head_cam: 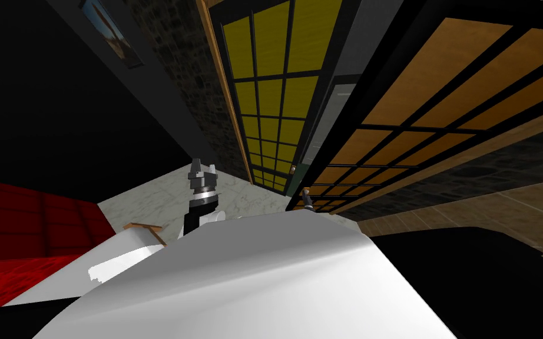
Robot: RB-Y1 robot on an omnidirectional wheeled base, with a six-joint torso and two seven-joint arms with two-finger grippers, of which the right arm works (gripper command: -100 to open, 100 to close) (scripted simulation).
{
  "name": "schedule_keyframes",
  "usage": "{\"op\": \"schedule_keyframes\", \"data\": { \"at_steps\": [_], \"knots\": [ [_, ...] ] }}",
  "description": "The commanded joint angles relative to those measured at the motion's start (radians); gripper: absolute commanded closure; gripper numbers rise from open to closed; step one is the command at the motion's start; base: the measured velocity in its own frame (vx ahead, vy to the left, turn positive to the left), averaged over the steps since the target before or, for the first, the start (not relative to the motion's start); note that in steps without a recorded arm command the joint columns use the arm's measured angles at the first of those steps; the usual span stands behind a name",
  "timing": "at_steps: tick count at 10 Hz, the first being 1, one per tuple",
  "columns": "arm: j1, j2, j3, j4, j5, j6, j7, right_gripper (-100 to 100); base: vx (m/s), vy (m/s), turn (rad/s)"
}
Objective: Pull the door open
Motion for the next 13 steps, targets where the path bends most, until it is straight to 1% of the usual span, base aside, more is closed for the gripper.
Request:
{"op": "schedule_keyframes", "data": {
  "at_steps": [1, 2, 4, 5, 6, 7, 10, 12, 13],
  "knots": [
    [0.003, -0.019, -0.014, -0.002, -0.026, 0.001, -0.045, 100, -0.064, -0.032, 0.083],
    [0.003, -0.019, -0.014, -0.002, -0.026, 0.001, -0.045, 100, -0.048, -0.022, 0.041],
    [-0.001, -0.014, -0.004, -0.006, -0.051, 0.0, -0.106, 100, -0.047, -0.018, 0.121],
    [-0.001, -0.014, -0.004, -0.006, -0.051, 0.0, -0.116, 100, -0.05, -0.029, 0.066],
    [-0.003, -0.012, 0.002, -0.009, -0.064, 0.0, -0.152, 100, -0.063, -0.041, 0.091],
    [-0.003, -0.012, 0.002, -0.009, -0.064, 0.0, -0.155, 100, -0.057, -0.013, 0.088],
    [-0.003, -0.012, 0.002, -0.009, -0.064, 0.0, -0.155, 100, -0.006, 0.004, -0.014],
    [-0.007, -0.007, 0.013, -0.014, -0.092, -0.001, -0.224, 100, -0.062, -0.027, 0.117],
    [-0.007, -0.007, 0.013, -0.014, -0.092, -0.001, -0.235, 100, -0.072, -0.041, 0.09]
  ]
}}
